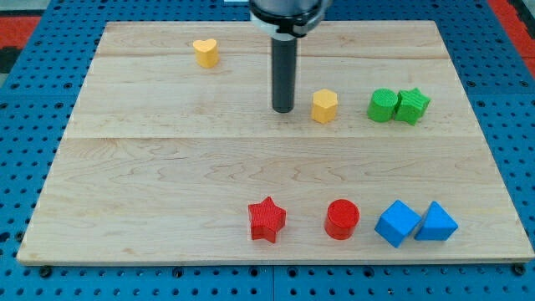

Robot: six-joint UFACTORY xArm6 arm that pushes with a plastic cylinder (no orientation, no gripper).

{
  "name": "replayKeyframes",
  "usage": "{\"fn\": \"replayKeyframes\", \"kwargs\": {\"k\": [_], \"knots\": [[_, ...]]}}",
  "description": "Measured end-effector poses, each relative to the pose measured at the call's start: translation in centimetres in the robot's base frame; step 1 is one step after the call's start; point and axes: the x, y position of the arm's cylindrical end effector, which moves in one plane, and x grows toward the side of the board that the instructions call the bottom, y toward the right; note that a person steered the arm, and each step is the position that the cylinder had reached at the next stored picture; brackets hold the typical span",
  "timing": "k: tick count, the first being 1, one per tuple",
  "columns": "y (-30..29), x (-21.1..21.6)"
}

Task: Mve yellow hexagon closer to green circle

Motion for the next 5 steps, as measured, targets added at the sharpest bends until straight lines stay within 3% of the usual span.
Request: {"fn": "replayKeyframes", "kwargs": {"k": [4,5], "knots": [[3.8,0.1],[-3.7,0.0]]}}
